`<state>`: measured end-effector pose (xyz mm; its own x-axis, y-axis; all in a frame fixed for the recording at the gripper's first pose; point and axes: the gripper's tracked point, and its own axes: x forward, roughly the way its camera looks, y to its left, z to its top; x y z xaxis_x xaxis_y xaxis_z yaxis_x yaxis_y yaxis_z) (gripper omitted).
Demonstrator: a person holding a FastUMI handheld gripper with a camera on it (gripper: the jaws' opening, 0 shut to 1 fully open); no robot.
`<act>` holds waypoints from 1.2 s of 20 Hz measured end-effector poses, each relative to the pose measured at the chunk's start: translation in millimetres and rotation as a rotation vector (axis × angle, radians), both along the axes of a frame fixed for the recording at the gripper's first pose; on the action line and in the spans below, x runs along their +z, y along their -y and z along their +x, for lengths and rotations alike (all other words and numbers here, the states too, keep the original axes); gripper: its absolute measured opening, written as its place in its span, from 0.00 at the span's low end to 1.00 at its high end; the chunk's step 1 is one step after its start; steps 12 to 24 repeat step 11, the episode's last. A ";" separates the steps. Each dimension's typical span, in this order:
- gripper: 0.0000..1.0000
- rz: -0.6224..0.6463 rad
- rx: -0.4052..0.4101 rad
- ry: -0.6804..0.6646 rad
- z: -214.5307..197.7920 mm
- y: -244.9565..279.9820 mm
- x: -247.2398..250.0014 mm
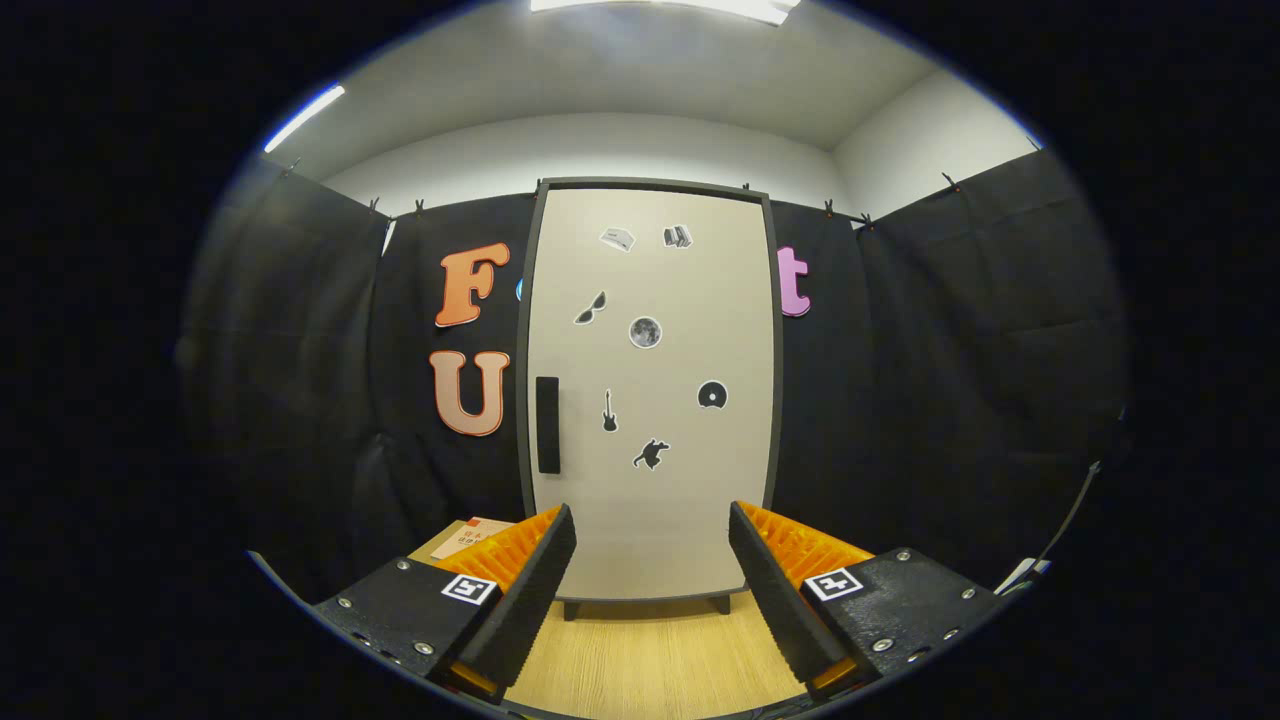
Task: Open the shoe cabinet door, grab the shoes and put them into the shoe cabinet, then close the shoe cabinet door.
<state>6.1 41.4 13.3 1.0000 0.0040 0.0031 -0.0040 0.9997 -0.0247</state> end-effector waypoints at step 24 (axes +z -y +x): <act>0.96 0.001 0.020 -0.013 -7.2 -4.0 -4.2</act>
